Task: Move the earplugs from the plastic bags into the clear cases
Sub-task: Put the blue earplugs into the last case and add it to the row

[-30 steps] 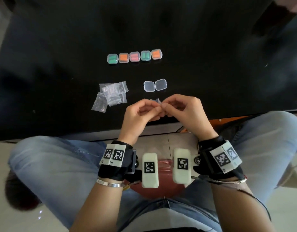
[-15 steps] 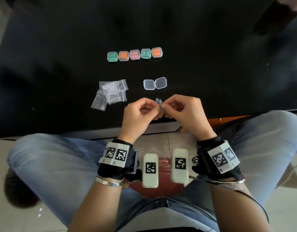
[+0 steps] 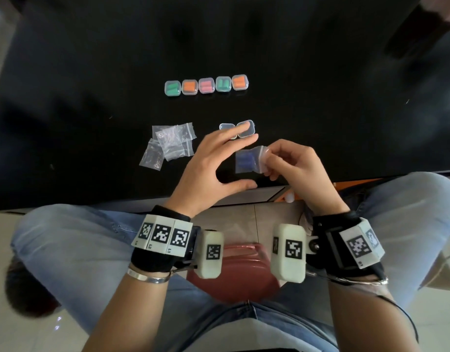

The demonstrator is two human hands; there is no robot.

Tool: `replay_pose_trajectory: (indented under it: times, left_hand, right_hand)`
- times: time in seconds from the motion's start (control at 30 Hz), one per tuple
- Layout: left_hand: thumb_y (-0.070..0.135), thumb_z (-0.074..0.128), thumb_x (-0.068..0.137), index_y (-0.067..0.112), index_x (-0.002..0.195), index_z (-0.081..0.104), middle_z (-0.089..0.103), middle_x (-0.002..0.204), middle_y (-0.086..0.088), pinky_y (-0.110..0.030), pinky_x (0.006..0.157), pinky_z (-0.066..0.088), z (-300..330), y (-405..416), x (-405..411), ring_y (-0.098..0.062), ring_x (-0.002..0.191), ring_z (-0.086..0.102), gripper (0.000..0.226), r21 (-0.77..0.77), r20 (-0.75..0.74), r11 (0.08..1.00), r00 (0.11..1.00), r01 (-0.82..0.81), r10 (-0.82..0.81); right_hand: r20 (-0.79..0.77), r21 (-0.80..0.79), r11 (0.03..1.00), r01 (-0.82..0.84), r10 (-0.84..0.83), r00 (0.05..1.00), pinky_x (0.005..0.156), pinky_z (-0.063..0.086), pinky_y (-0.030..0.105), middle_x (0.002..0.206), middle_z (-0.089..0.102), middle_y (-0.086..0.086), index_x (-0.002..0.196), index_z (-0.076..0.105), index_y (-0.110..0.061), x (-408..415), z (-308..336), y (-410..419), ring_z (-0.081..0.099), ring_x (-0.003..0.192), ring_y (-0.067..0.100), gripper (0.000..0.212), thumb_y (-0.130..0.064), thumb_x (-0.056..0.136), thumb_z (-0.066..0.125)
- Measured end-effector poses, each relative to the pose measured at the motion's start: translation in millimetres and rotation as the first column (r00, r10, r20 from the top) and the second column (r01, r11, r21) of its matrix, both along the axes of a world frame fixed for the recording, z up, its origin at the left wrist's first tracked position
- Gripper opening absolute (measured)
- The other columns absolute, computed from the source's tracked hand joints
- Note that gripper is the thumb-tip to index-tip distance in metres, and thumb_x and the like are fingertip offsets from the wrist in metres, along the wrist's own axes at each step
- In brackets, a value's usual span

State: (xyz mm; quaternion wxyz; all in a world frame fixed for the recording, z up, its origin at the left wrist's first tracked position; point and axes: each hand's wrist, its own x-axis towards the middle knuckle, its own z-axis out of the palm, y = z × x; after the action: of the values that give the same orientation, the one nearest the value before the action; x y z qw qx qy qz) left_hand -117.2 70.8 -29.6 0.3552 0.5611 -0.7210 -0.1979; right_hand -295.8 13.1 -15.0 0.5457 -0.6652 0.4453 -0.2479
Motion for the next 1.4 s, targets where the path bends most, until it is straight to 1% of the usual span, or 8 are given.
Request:
replay_pose_trajectory:
  times: [0.17,0.4,0.6,0.77,1.0,1.13,1.27,1.4]
  left_hand:
    - [0.033,0.074,0.074,0.013,0.120,0.060,0.060,0.120,0.007,-0.036,0.100,0.045,-1,2,-4,-0.011,0.115,0.056,0.053,-0.017,-0.060,0.999,0.998,-0.029,0.028]
    - [0.032,0.073,0.076,0.015,0.113,0.066,0.070,0.100,0.002,-0.033,0.080,0.053,-6,1,-6,-0.012,0.091,0.064,0.041,-0.072,0.003,0.995,0.998,-0.069,0.069]
    - [0.034,0.072,0.078,0.017,0.114,0.066,0.068,0.099,0.001,-0.033,0.074,0.054,-12,-1,-2,-0.013,0.088,0.063,0.040,-0.108,0.043,0.988,0.992,-0.111,0.116]
    - [0.028,0.073,0.078,0.016,0.116,0.066,0.068,0.103,0.000,-0.032,0.078,0.053,-11,-3,-1,-0.017,0.091,0.063,0.040,-0.173,0.131,0.983,0.988,-0.061,0.084]
    - [0.021,0.075,0.077,0.009,0.109,0.069,0.069,0.099,-0.003,-0.022,0.083,0.049,-11,-8,-9,-0.014,0.091,0.060,0.035,-0.245,0.107,0.969,0.992,-0.032,0.060]
    - [0.022,0.073,0.078,0.017,0.124,0.057,0.062,0.114,0.002,-0.020,0.082,0.053,2,-6,-5,-0.007,0.098,0.061,0.049,-0.022,-0.164,0.999,0.986,-0.041,0.037]
    - [0.008,0.065,0.085,0.019,0.113,0.058,0.068,0.100,0.000,-0.020,0.067,0.056,13,-4,-2,-0.010,0.081,0.069,0.031,0.394,-0.505,0.917,0.821,-0.054,0.265]
    - [0.005,0.066,0.083,0.012,0.091,0.066,0.071,0.083,-0.004,-0.018,0.063,0.055,11,-3,-6,-0.013,0.072,0.070,0.010,0.428,-0.580,0.902,0.746,-0.062,0.327]
  right_hand:
    - [0.082,0.080,0.994,-0.069,0.062,0.995,0.059,0.049,0.016,0.074,0.063,0.004,0.089,0.062,-0.001,5,4,6,0.059,0.064,0.008,0.014,-0.012,0.093,0.054]
    - [-0.026,-0.006,1.000,0.001,-0.001,1.000,0.051,0.048,0.013,0.066,0.066,-0.002,0.083,0.066,-0.011,4,0,3,0.061,0.055,0.002,0.002,-0.011,0.085,0.065]
    - [-0.066,-0.229,0.970,0.079,-0.097,0.993,0.068,0.049,0.015,0.088,0.063,-0.007,0.081,0.065,-0.017,5,-6,0,0.060,0.076,0.007,0.013,-0.016,0.075,0.076]
    - [-0.092,-0.161,0.986,0.038,-0.054,0.994,0.095,0.049,0.029,0.121,0.058,-0.015,0.080,0.075,-0.022,2,-8,-2,0.057,0.109,0.000,0.007,-0.019,0.074,0.077]
    - [0.014,0.017,0.998,0.055,-0.055,0.998,0.096,0.049,0.034,0.113,0.067,-0.010,0.082,0.076,-0.017,3,-9,-3,0.063,0.104,0.002,0.006,-0.019,0.077,0.075]
    - [0.081,0.070,0.996,0.055,-0.060,0.995,0.064,0.050,0.014,0.107,0.069,-0.009,0.087,0.075,-0.009,-2,-10,-3,0.066,0.092,0.001,0.010,-0.015,0.080,0.071]
    - [0.126,0.104,0.990,0.094,-0.107,0.986,0.070,0.051,0.014,0.106,0.069,-0.005,0.087,0.074,-0.004,-4,-15,-6,0.065,0.097,0.003,0.012,-0.012,0.081,0.070]
    - [0.157,0.124,0.989,0.078,-0.097,0.983,0.080,0.050,0.013,0.107,0.068,-0.003,0.086,0.073,-0.003,-4,-17,-5,0.064,0.102,0.004,0.009,-0.009,0.080,0.070]
